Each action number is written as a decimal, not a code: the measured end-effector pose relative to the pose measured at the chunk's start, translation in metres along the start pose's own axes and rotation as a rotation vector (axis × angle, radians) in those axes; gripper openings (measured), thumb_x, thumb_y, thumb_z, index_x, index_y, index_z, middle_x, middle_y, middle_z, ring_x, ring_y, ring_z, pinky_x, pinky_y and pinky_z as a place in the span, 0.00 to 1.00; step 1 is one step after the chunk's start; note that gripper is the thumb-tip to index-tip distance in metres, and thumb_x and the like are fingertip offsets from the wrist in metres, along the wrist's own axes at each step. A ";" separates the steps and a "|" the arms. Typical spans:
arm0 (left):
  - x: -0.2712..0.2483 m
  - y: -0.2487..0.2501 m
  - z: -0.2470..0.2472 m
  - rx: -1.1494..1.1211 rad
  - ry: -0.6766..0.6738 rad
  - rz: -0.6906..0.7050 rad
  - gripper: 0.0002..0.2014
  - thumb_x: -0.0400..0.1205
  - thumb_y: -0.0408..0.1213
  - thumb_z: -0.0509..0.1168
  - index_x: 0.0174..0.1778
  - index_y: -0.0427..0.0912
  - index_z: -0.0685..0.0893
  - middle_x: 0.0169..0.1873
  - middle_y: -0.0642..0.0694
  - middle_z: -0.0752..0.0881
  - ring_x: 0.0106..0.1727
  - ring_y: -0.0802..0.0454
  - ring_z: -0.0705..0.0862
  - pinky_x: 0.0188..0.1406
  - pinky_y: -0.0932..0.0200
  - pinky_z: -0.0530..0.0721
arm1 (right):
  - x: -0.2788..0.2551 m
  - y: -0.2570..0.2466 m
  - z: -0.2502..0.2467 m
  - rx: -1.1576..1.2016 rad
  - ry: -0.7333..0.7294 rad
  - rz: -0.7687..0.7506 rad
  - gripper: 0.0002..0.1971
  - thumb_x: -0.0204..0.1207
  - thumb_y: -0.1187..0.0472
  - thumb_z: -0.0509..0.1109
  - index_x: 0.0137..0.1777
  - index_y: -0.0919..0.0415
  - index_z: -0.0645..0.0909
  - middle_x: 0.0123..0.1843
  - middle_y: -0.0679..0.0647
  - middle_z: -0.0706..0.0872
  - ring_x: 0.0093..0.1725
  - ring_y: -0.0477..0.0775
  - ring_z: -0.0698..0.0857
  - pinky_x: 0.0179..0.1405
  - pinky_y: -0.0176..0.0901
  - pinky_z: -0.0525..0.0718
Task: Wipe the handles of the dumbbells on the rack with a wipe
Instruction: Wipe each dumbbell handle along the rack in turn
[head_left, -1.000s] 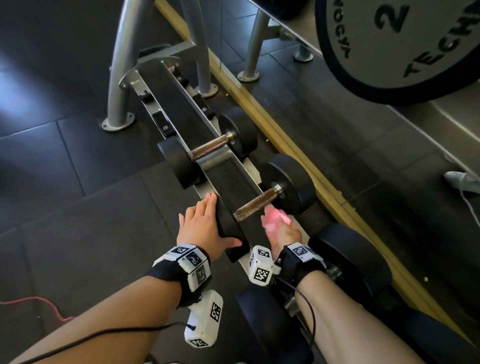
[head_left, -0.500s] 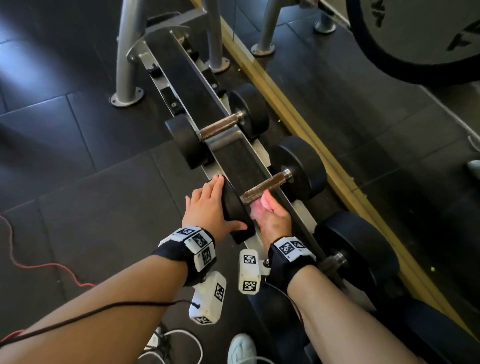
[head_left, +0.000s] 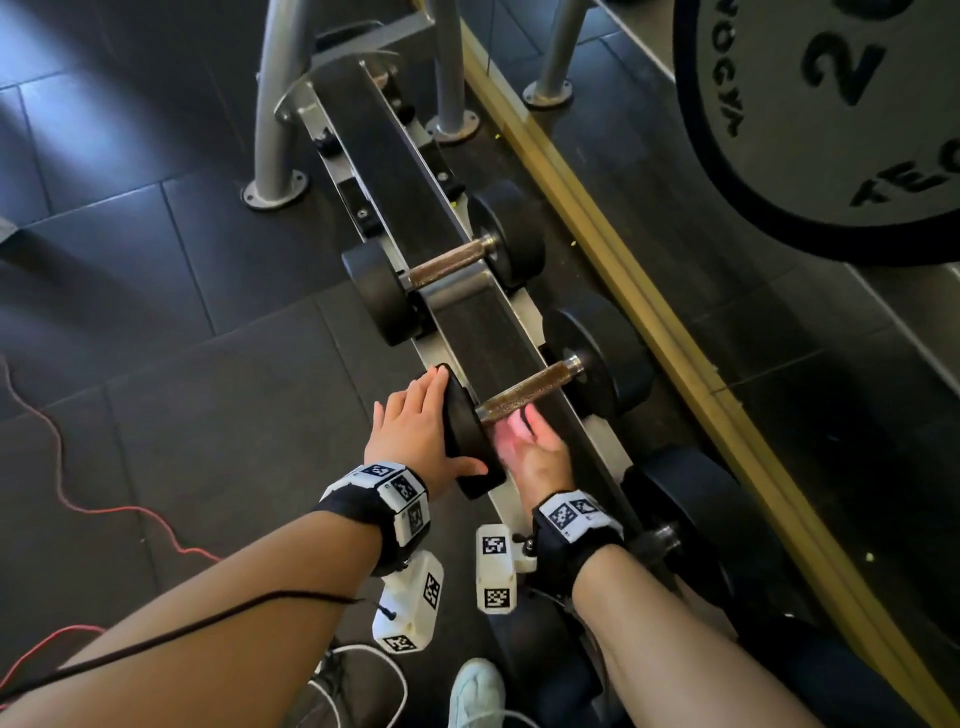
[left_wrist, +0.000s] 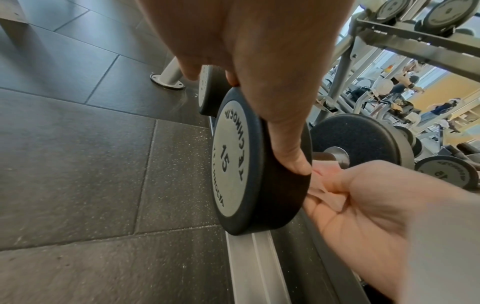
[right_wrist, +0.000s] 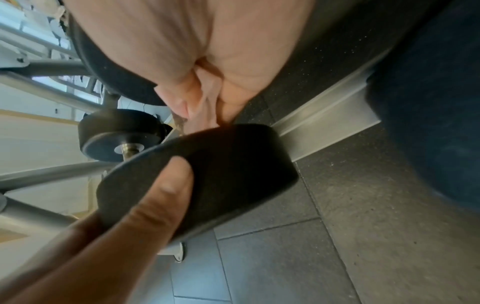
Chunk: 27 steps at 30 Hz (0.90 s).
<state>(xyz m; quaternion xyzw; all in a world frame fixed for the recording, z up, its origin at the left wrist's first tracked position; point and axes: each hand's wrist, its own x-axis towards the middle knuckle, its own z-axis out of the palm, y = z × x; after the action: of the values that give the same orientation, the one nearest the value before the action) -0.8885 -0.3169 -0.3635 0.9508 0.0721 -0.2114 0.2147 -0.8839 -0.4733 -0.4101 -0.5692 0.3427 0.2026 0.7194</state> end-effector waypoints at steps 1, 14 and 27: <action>0.000 0.001 -0.001 0.004 -0.005 -0.002 0.63 0.65 0.66 0.76 0.87 0.52 0.42 0.86 0.55 0.52 0.83 0.45 0.56 0.84 0.39 0.49 | -0.002 -0.001 -0.002 0.012 0.009 0.019 0.30 0.77 0.65 0.75 0.78 0.51 0.73 0.64 0.56 0.87 0.62 0.53 0.88 0.65 0.50 0.84; 0.000 -0.002 0.003 0.044 0.012 0.022 0.63 0.66 0.68 0.74 0.87 0.51 0.41 0.86 0.54 0.50 0.82 0.44 0.56 0.84 0.38 0.52 | 0.020 -0.018 0.004 0.035 0.234 -0.043 0.12 0.78 0.73 0.71 0.50 0.57 0.73 0.60 0.69 0.84 0.47 0.56 0.84 0.43 0.37 0.84; -0.001 0.000 0.000 0.082 0.005 0.040 0.63 0.67 0.69 0.72 0.87 0.49 0.40 0.87 0.53 0.47 0.84 0.43 0.54 0.85 0.39 0.50 | 0.041 -0.034 -0.002 -0.025 0.377 -0.093 0.07 0.80 0.68 0.68 0.52 0.57 0.75 0.55 0.64 0.83 0.51 0.57 0.85 0.43 0.40 0.82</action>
<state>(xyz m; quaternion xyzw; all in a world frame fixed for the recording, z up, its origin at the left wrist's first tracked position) -0.8890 -0.3167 -0.3629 0.9605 0.0448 -0.2077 0.1797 -0.8339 -0.4886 -0.4167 -0.6213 0.4421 0.0635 0.6438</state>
